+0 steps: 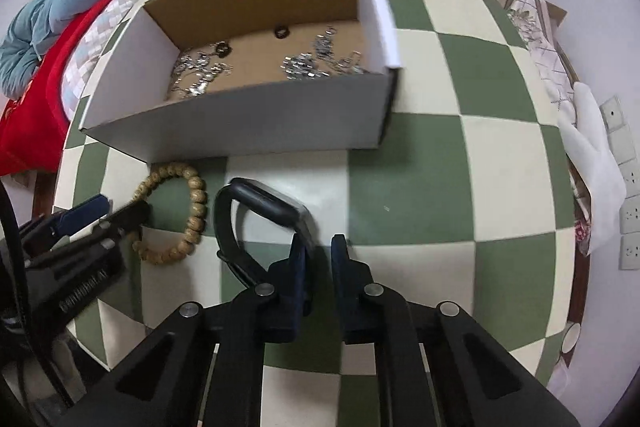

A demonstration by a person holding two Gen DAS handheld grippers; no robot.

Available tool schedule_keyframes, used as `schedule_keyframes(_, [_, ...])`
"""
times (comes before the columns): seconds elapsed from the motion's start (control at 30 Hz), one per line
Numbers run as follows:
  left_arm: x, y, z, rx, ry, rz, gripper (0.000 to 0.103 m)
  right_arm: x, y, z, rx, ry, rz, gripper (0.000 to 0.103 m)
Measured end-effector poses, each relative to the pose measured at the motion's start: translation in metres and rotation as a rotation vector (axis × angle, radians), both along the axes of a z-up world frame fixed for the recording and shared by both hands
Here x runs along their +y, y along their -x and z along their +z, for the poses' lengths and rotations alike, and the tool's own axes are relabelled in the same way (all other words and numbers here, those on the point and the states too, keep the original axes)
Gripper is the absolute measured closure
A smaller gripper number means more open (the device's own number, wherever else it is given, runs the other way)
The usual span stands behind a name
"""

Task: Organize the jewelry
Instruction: 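Grasp the wooden bead bracelet with the left gripper while the right gripper grasps the black watch band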

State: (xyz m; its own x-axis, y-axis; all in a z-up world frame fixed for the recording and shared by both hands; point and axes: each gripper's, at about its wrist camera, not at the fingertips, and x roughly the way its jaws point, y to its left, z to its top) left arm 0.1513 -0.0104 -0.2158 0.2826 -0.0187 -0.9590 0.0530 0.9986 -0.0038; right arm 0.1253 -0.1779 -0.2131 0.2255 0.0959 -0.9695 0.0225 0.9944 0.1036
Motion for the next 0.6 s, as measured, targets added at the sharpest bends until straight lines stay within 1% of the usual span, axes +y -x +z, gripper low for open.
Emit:
schedule_keyframes(0.03, [-0.002, 0.001, 0.0, 0.0, -0.005, -0.01, 0.088, -0.003, 0.002, -0.001, 0.005, 0.0, -0.005, 0.094])
schedule_keyframes(0.1, [-0.006, 0.005, 0.001, 0.006, -0.009, -0.025, 0.096, -0.009, 0.007, 0.0, 0.009, 0.008, -0.013, 0.094])
schedule_keyframes(0.2, [-0.008, 0.02, 0.001, 0.014, -0.021, -0.038, 0.096, -0.013, 0.016, 0.0, 0.023, 0.013, -0.023, 0.094])
schedule_keyframes(0.37, [-0.009, 0.052, 0.001, 0.024, -0.018, -0.037, 0.096, -0.017, 0.031, -0.001, 0.037, 0.024, -0.02, 0.094])
schedule_keyframes(0.43, [-0.009, 0.058, 0.001, 0.023, -0.009, -0.029, 0.096, -0.017, 0.031, -0.001, 0.036, 0.023, -0.021, 0.092])
schedule_keyframes(0.47, [-0.009, 0.06, 0.001, 0.024, -0.006, -0.027, 0.096, -0.017, 0.03, -0.001, 0.035, 0.02, -0.025, 0.085])
schedule_keyframes(0.5, [-0.01, 0.06, 0.001, 0.024, -0.004, -0.025, 0.096, -0.017, 0.028, -0.001, 0.032, 0.014, -0.028, 0.072])
schedule_keyframes(0.53, [-0.011, 0.06, 0.001, 0.024, -0.004, -0.025, 0.096, -0.017, 0.025, -0.001, 0.027, 0.02, -0.03, 0.063])
schedule_keyframes(0.57, [-0.012, 0.061, 0.001, 0.024, -0.005, -0.027, 0.096, -0.016, 0.023, 0.0, 0.016, 0.034, -0.034, 0.05])
schedule_keyframes(0.6, [-0.012, 0.06, 0.001, 0.025, -0.006, -0.028, 0.096, -0.016, 0.02, -0.001, 0.009, 0.038, -0.033, 0.049])
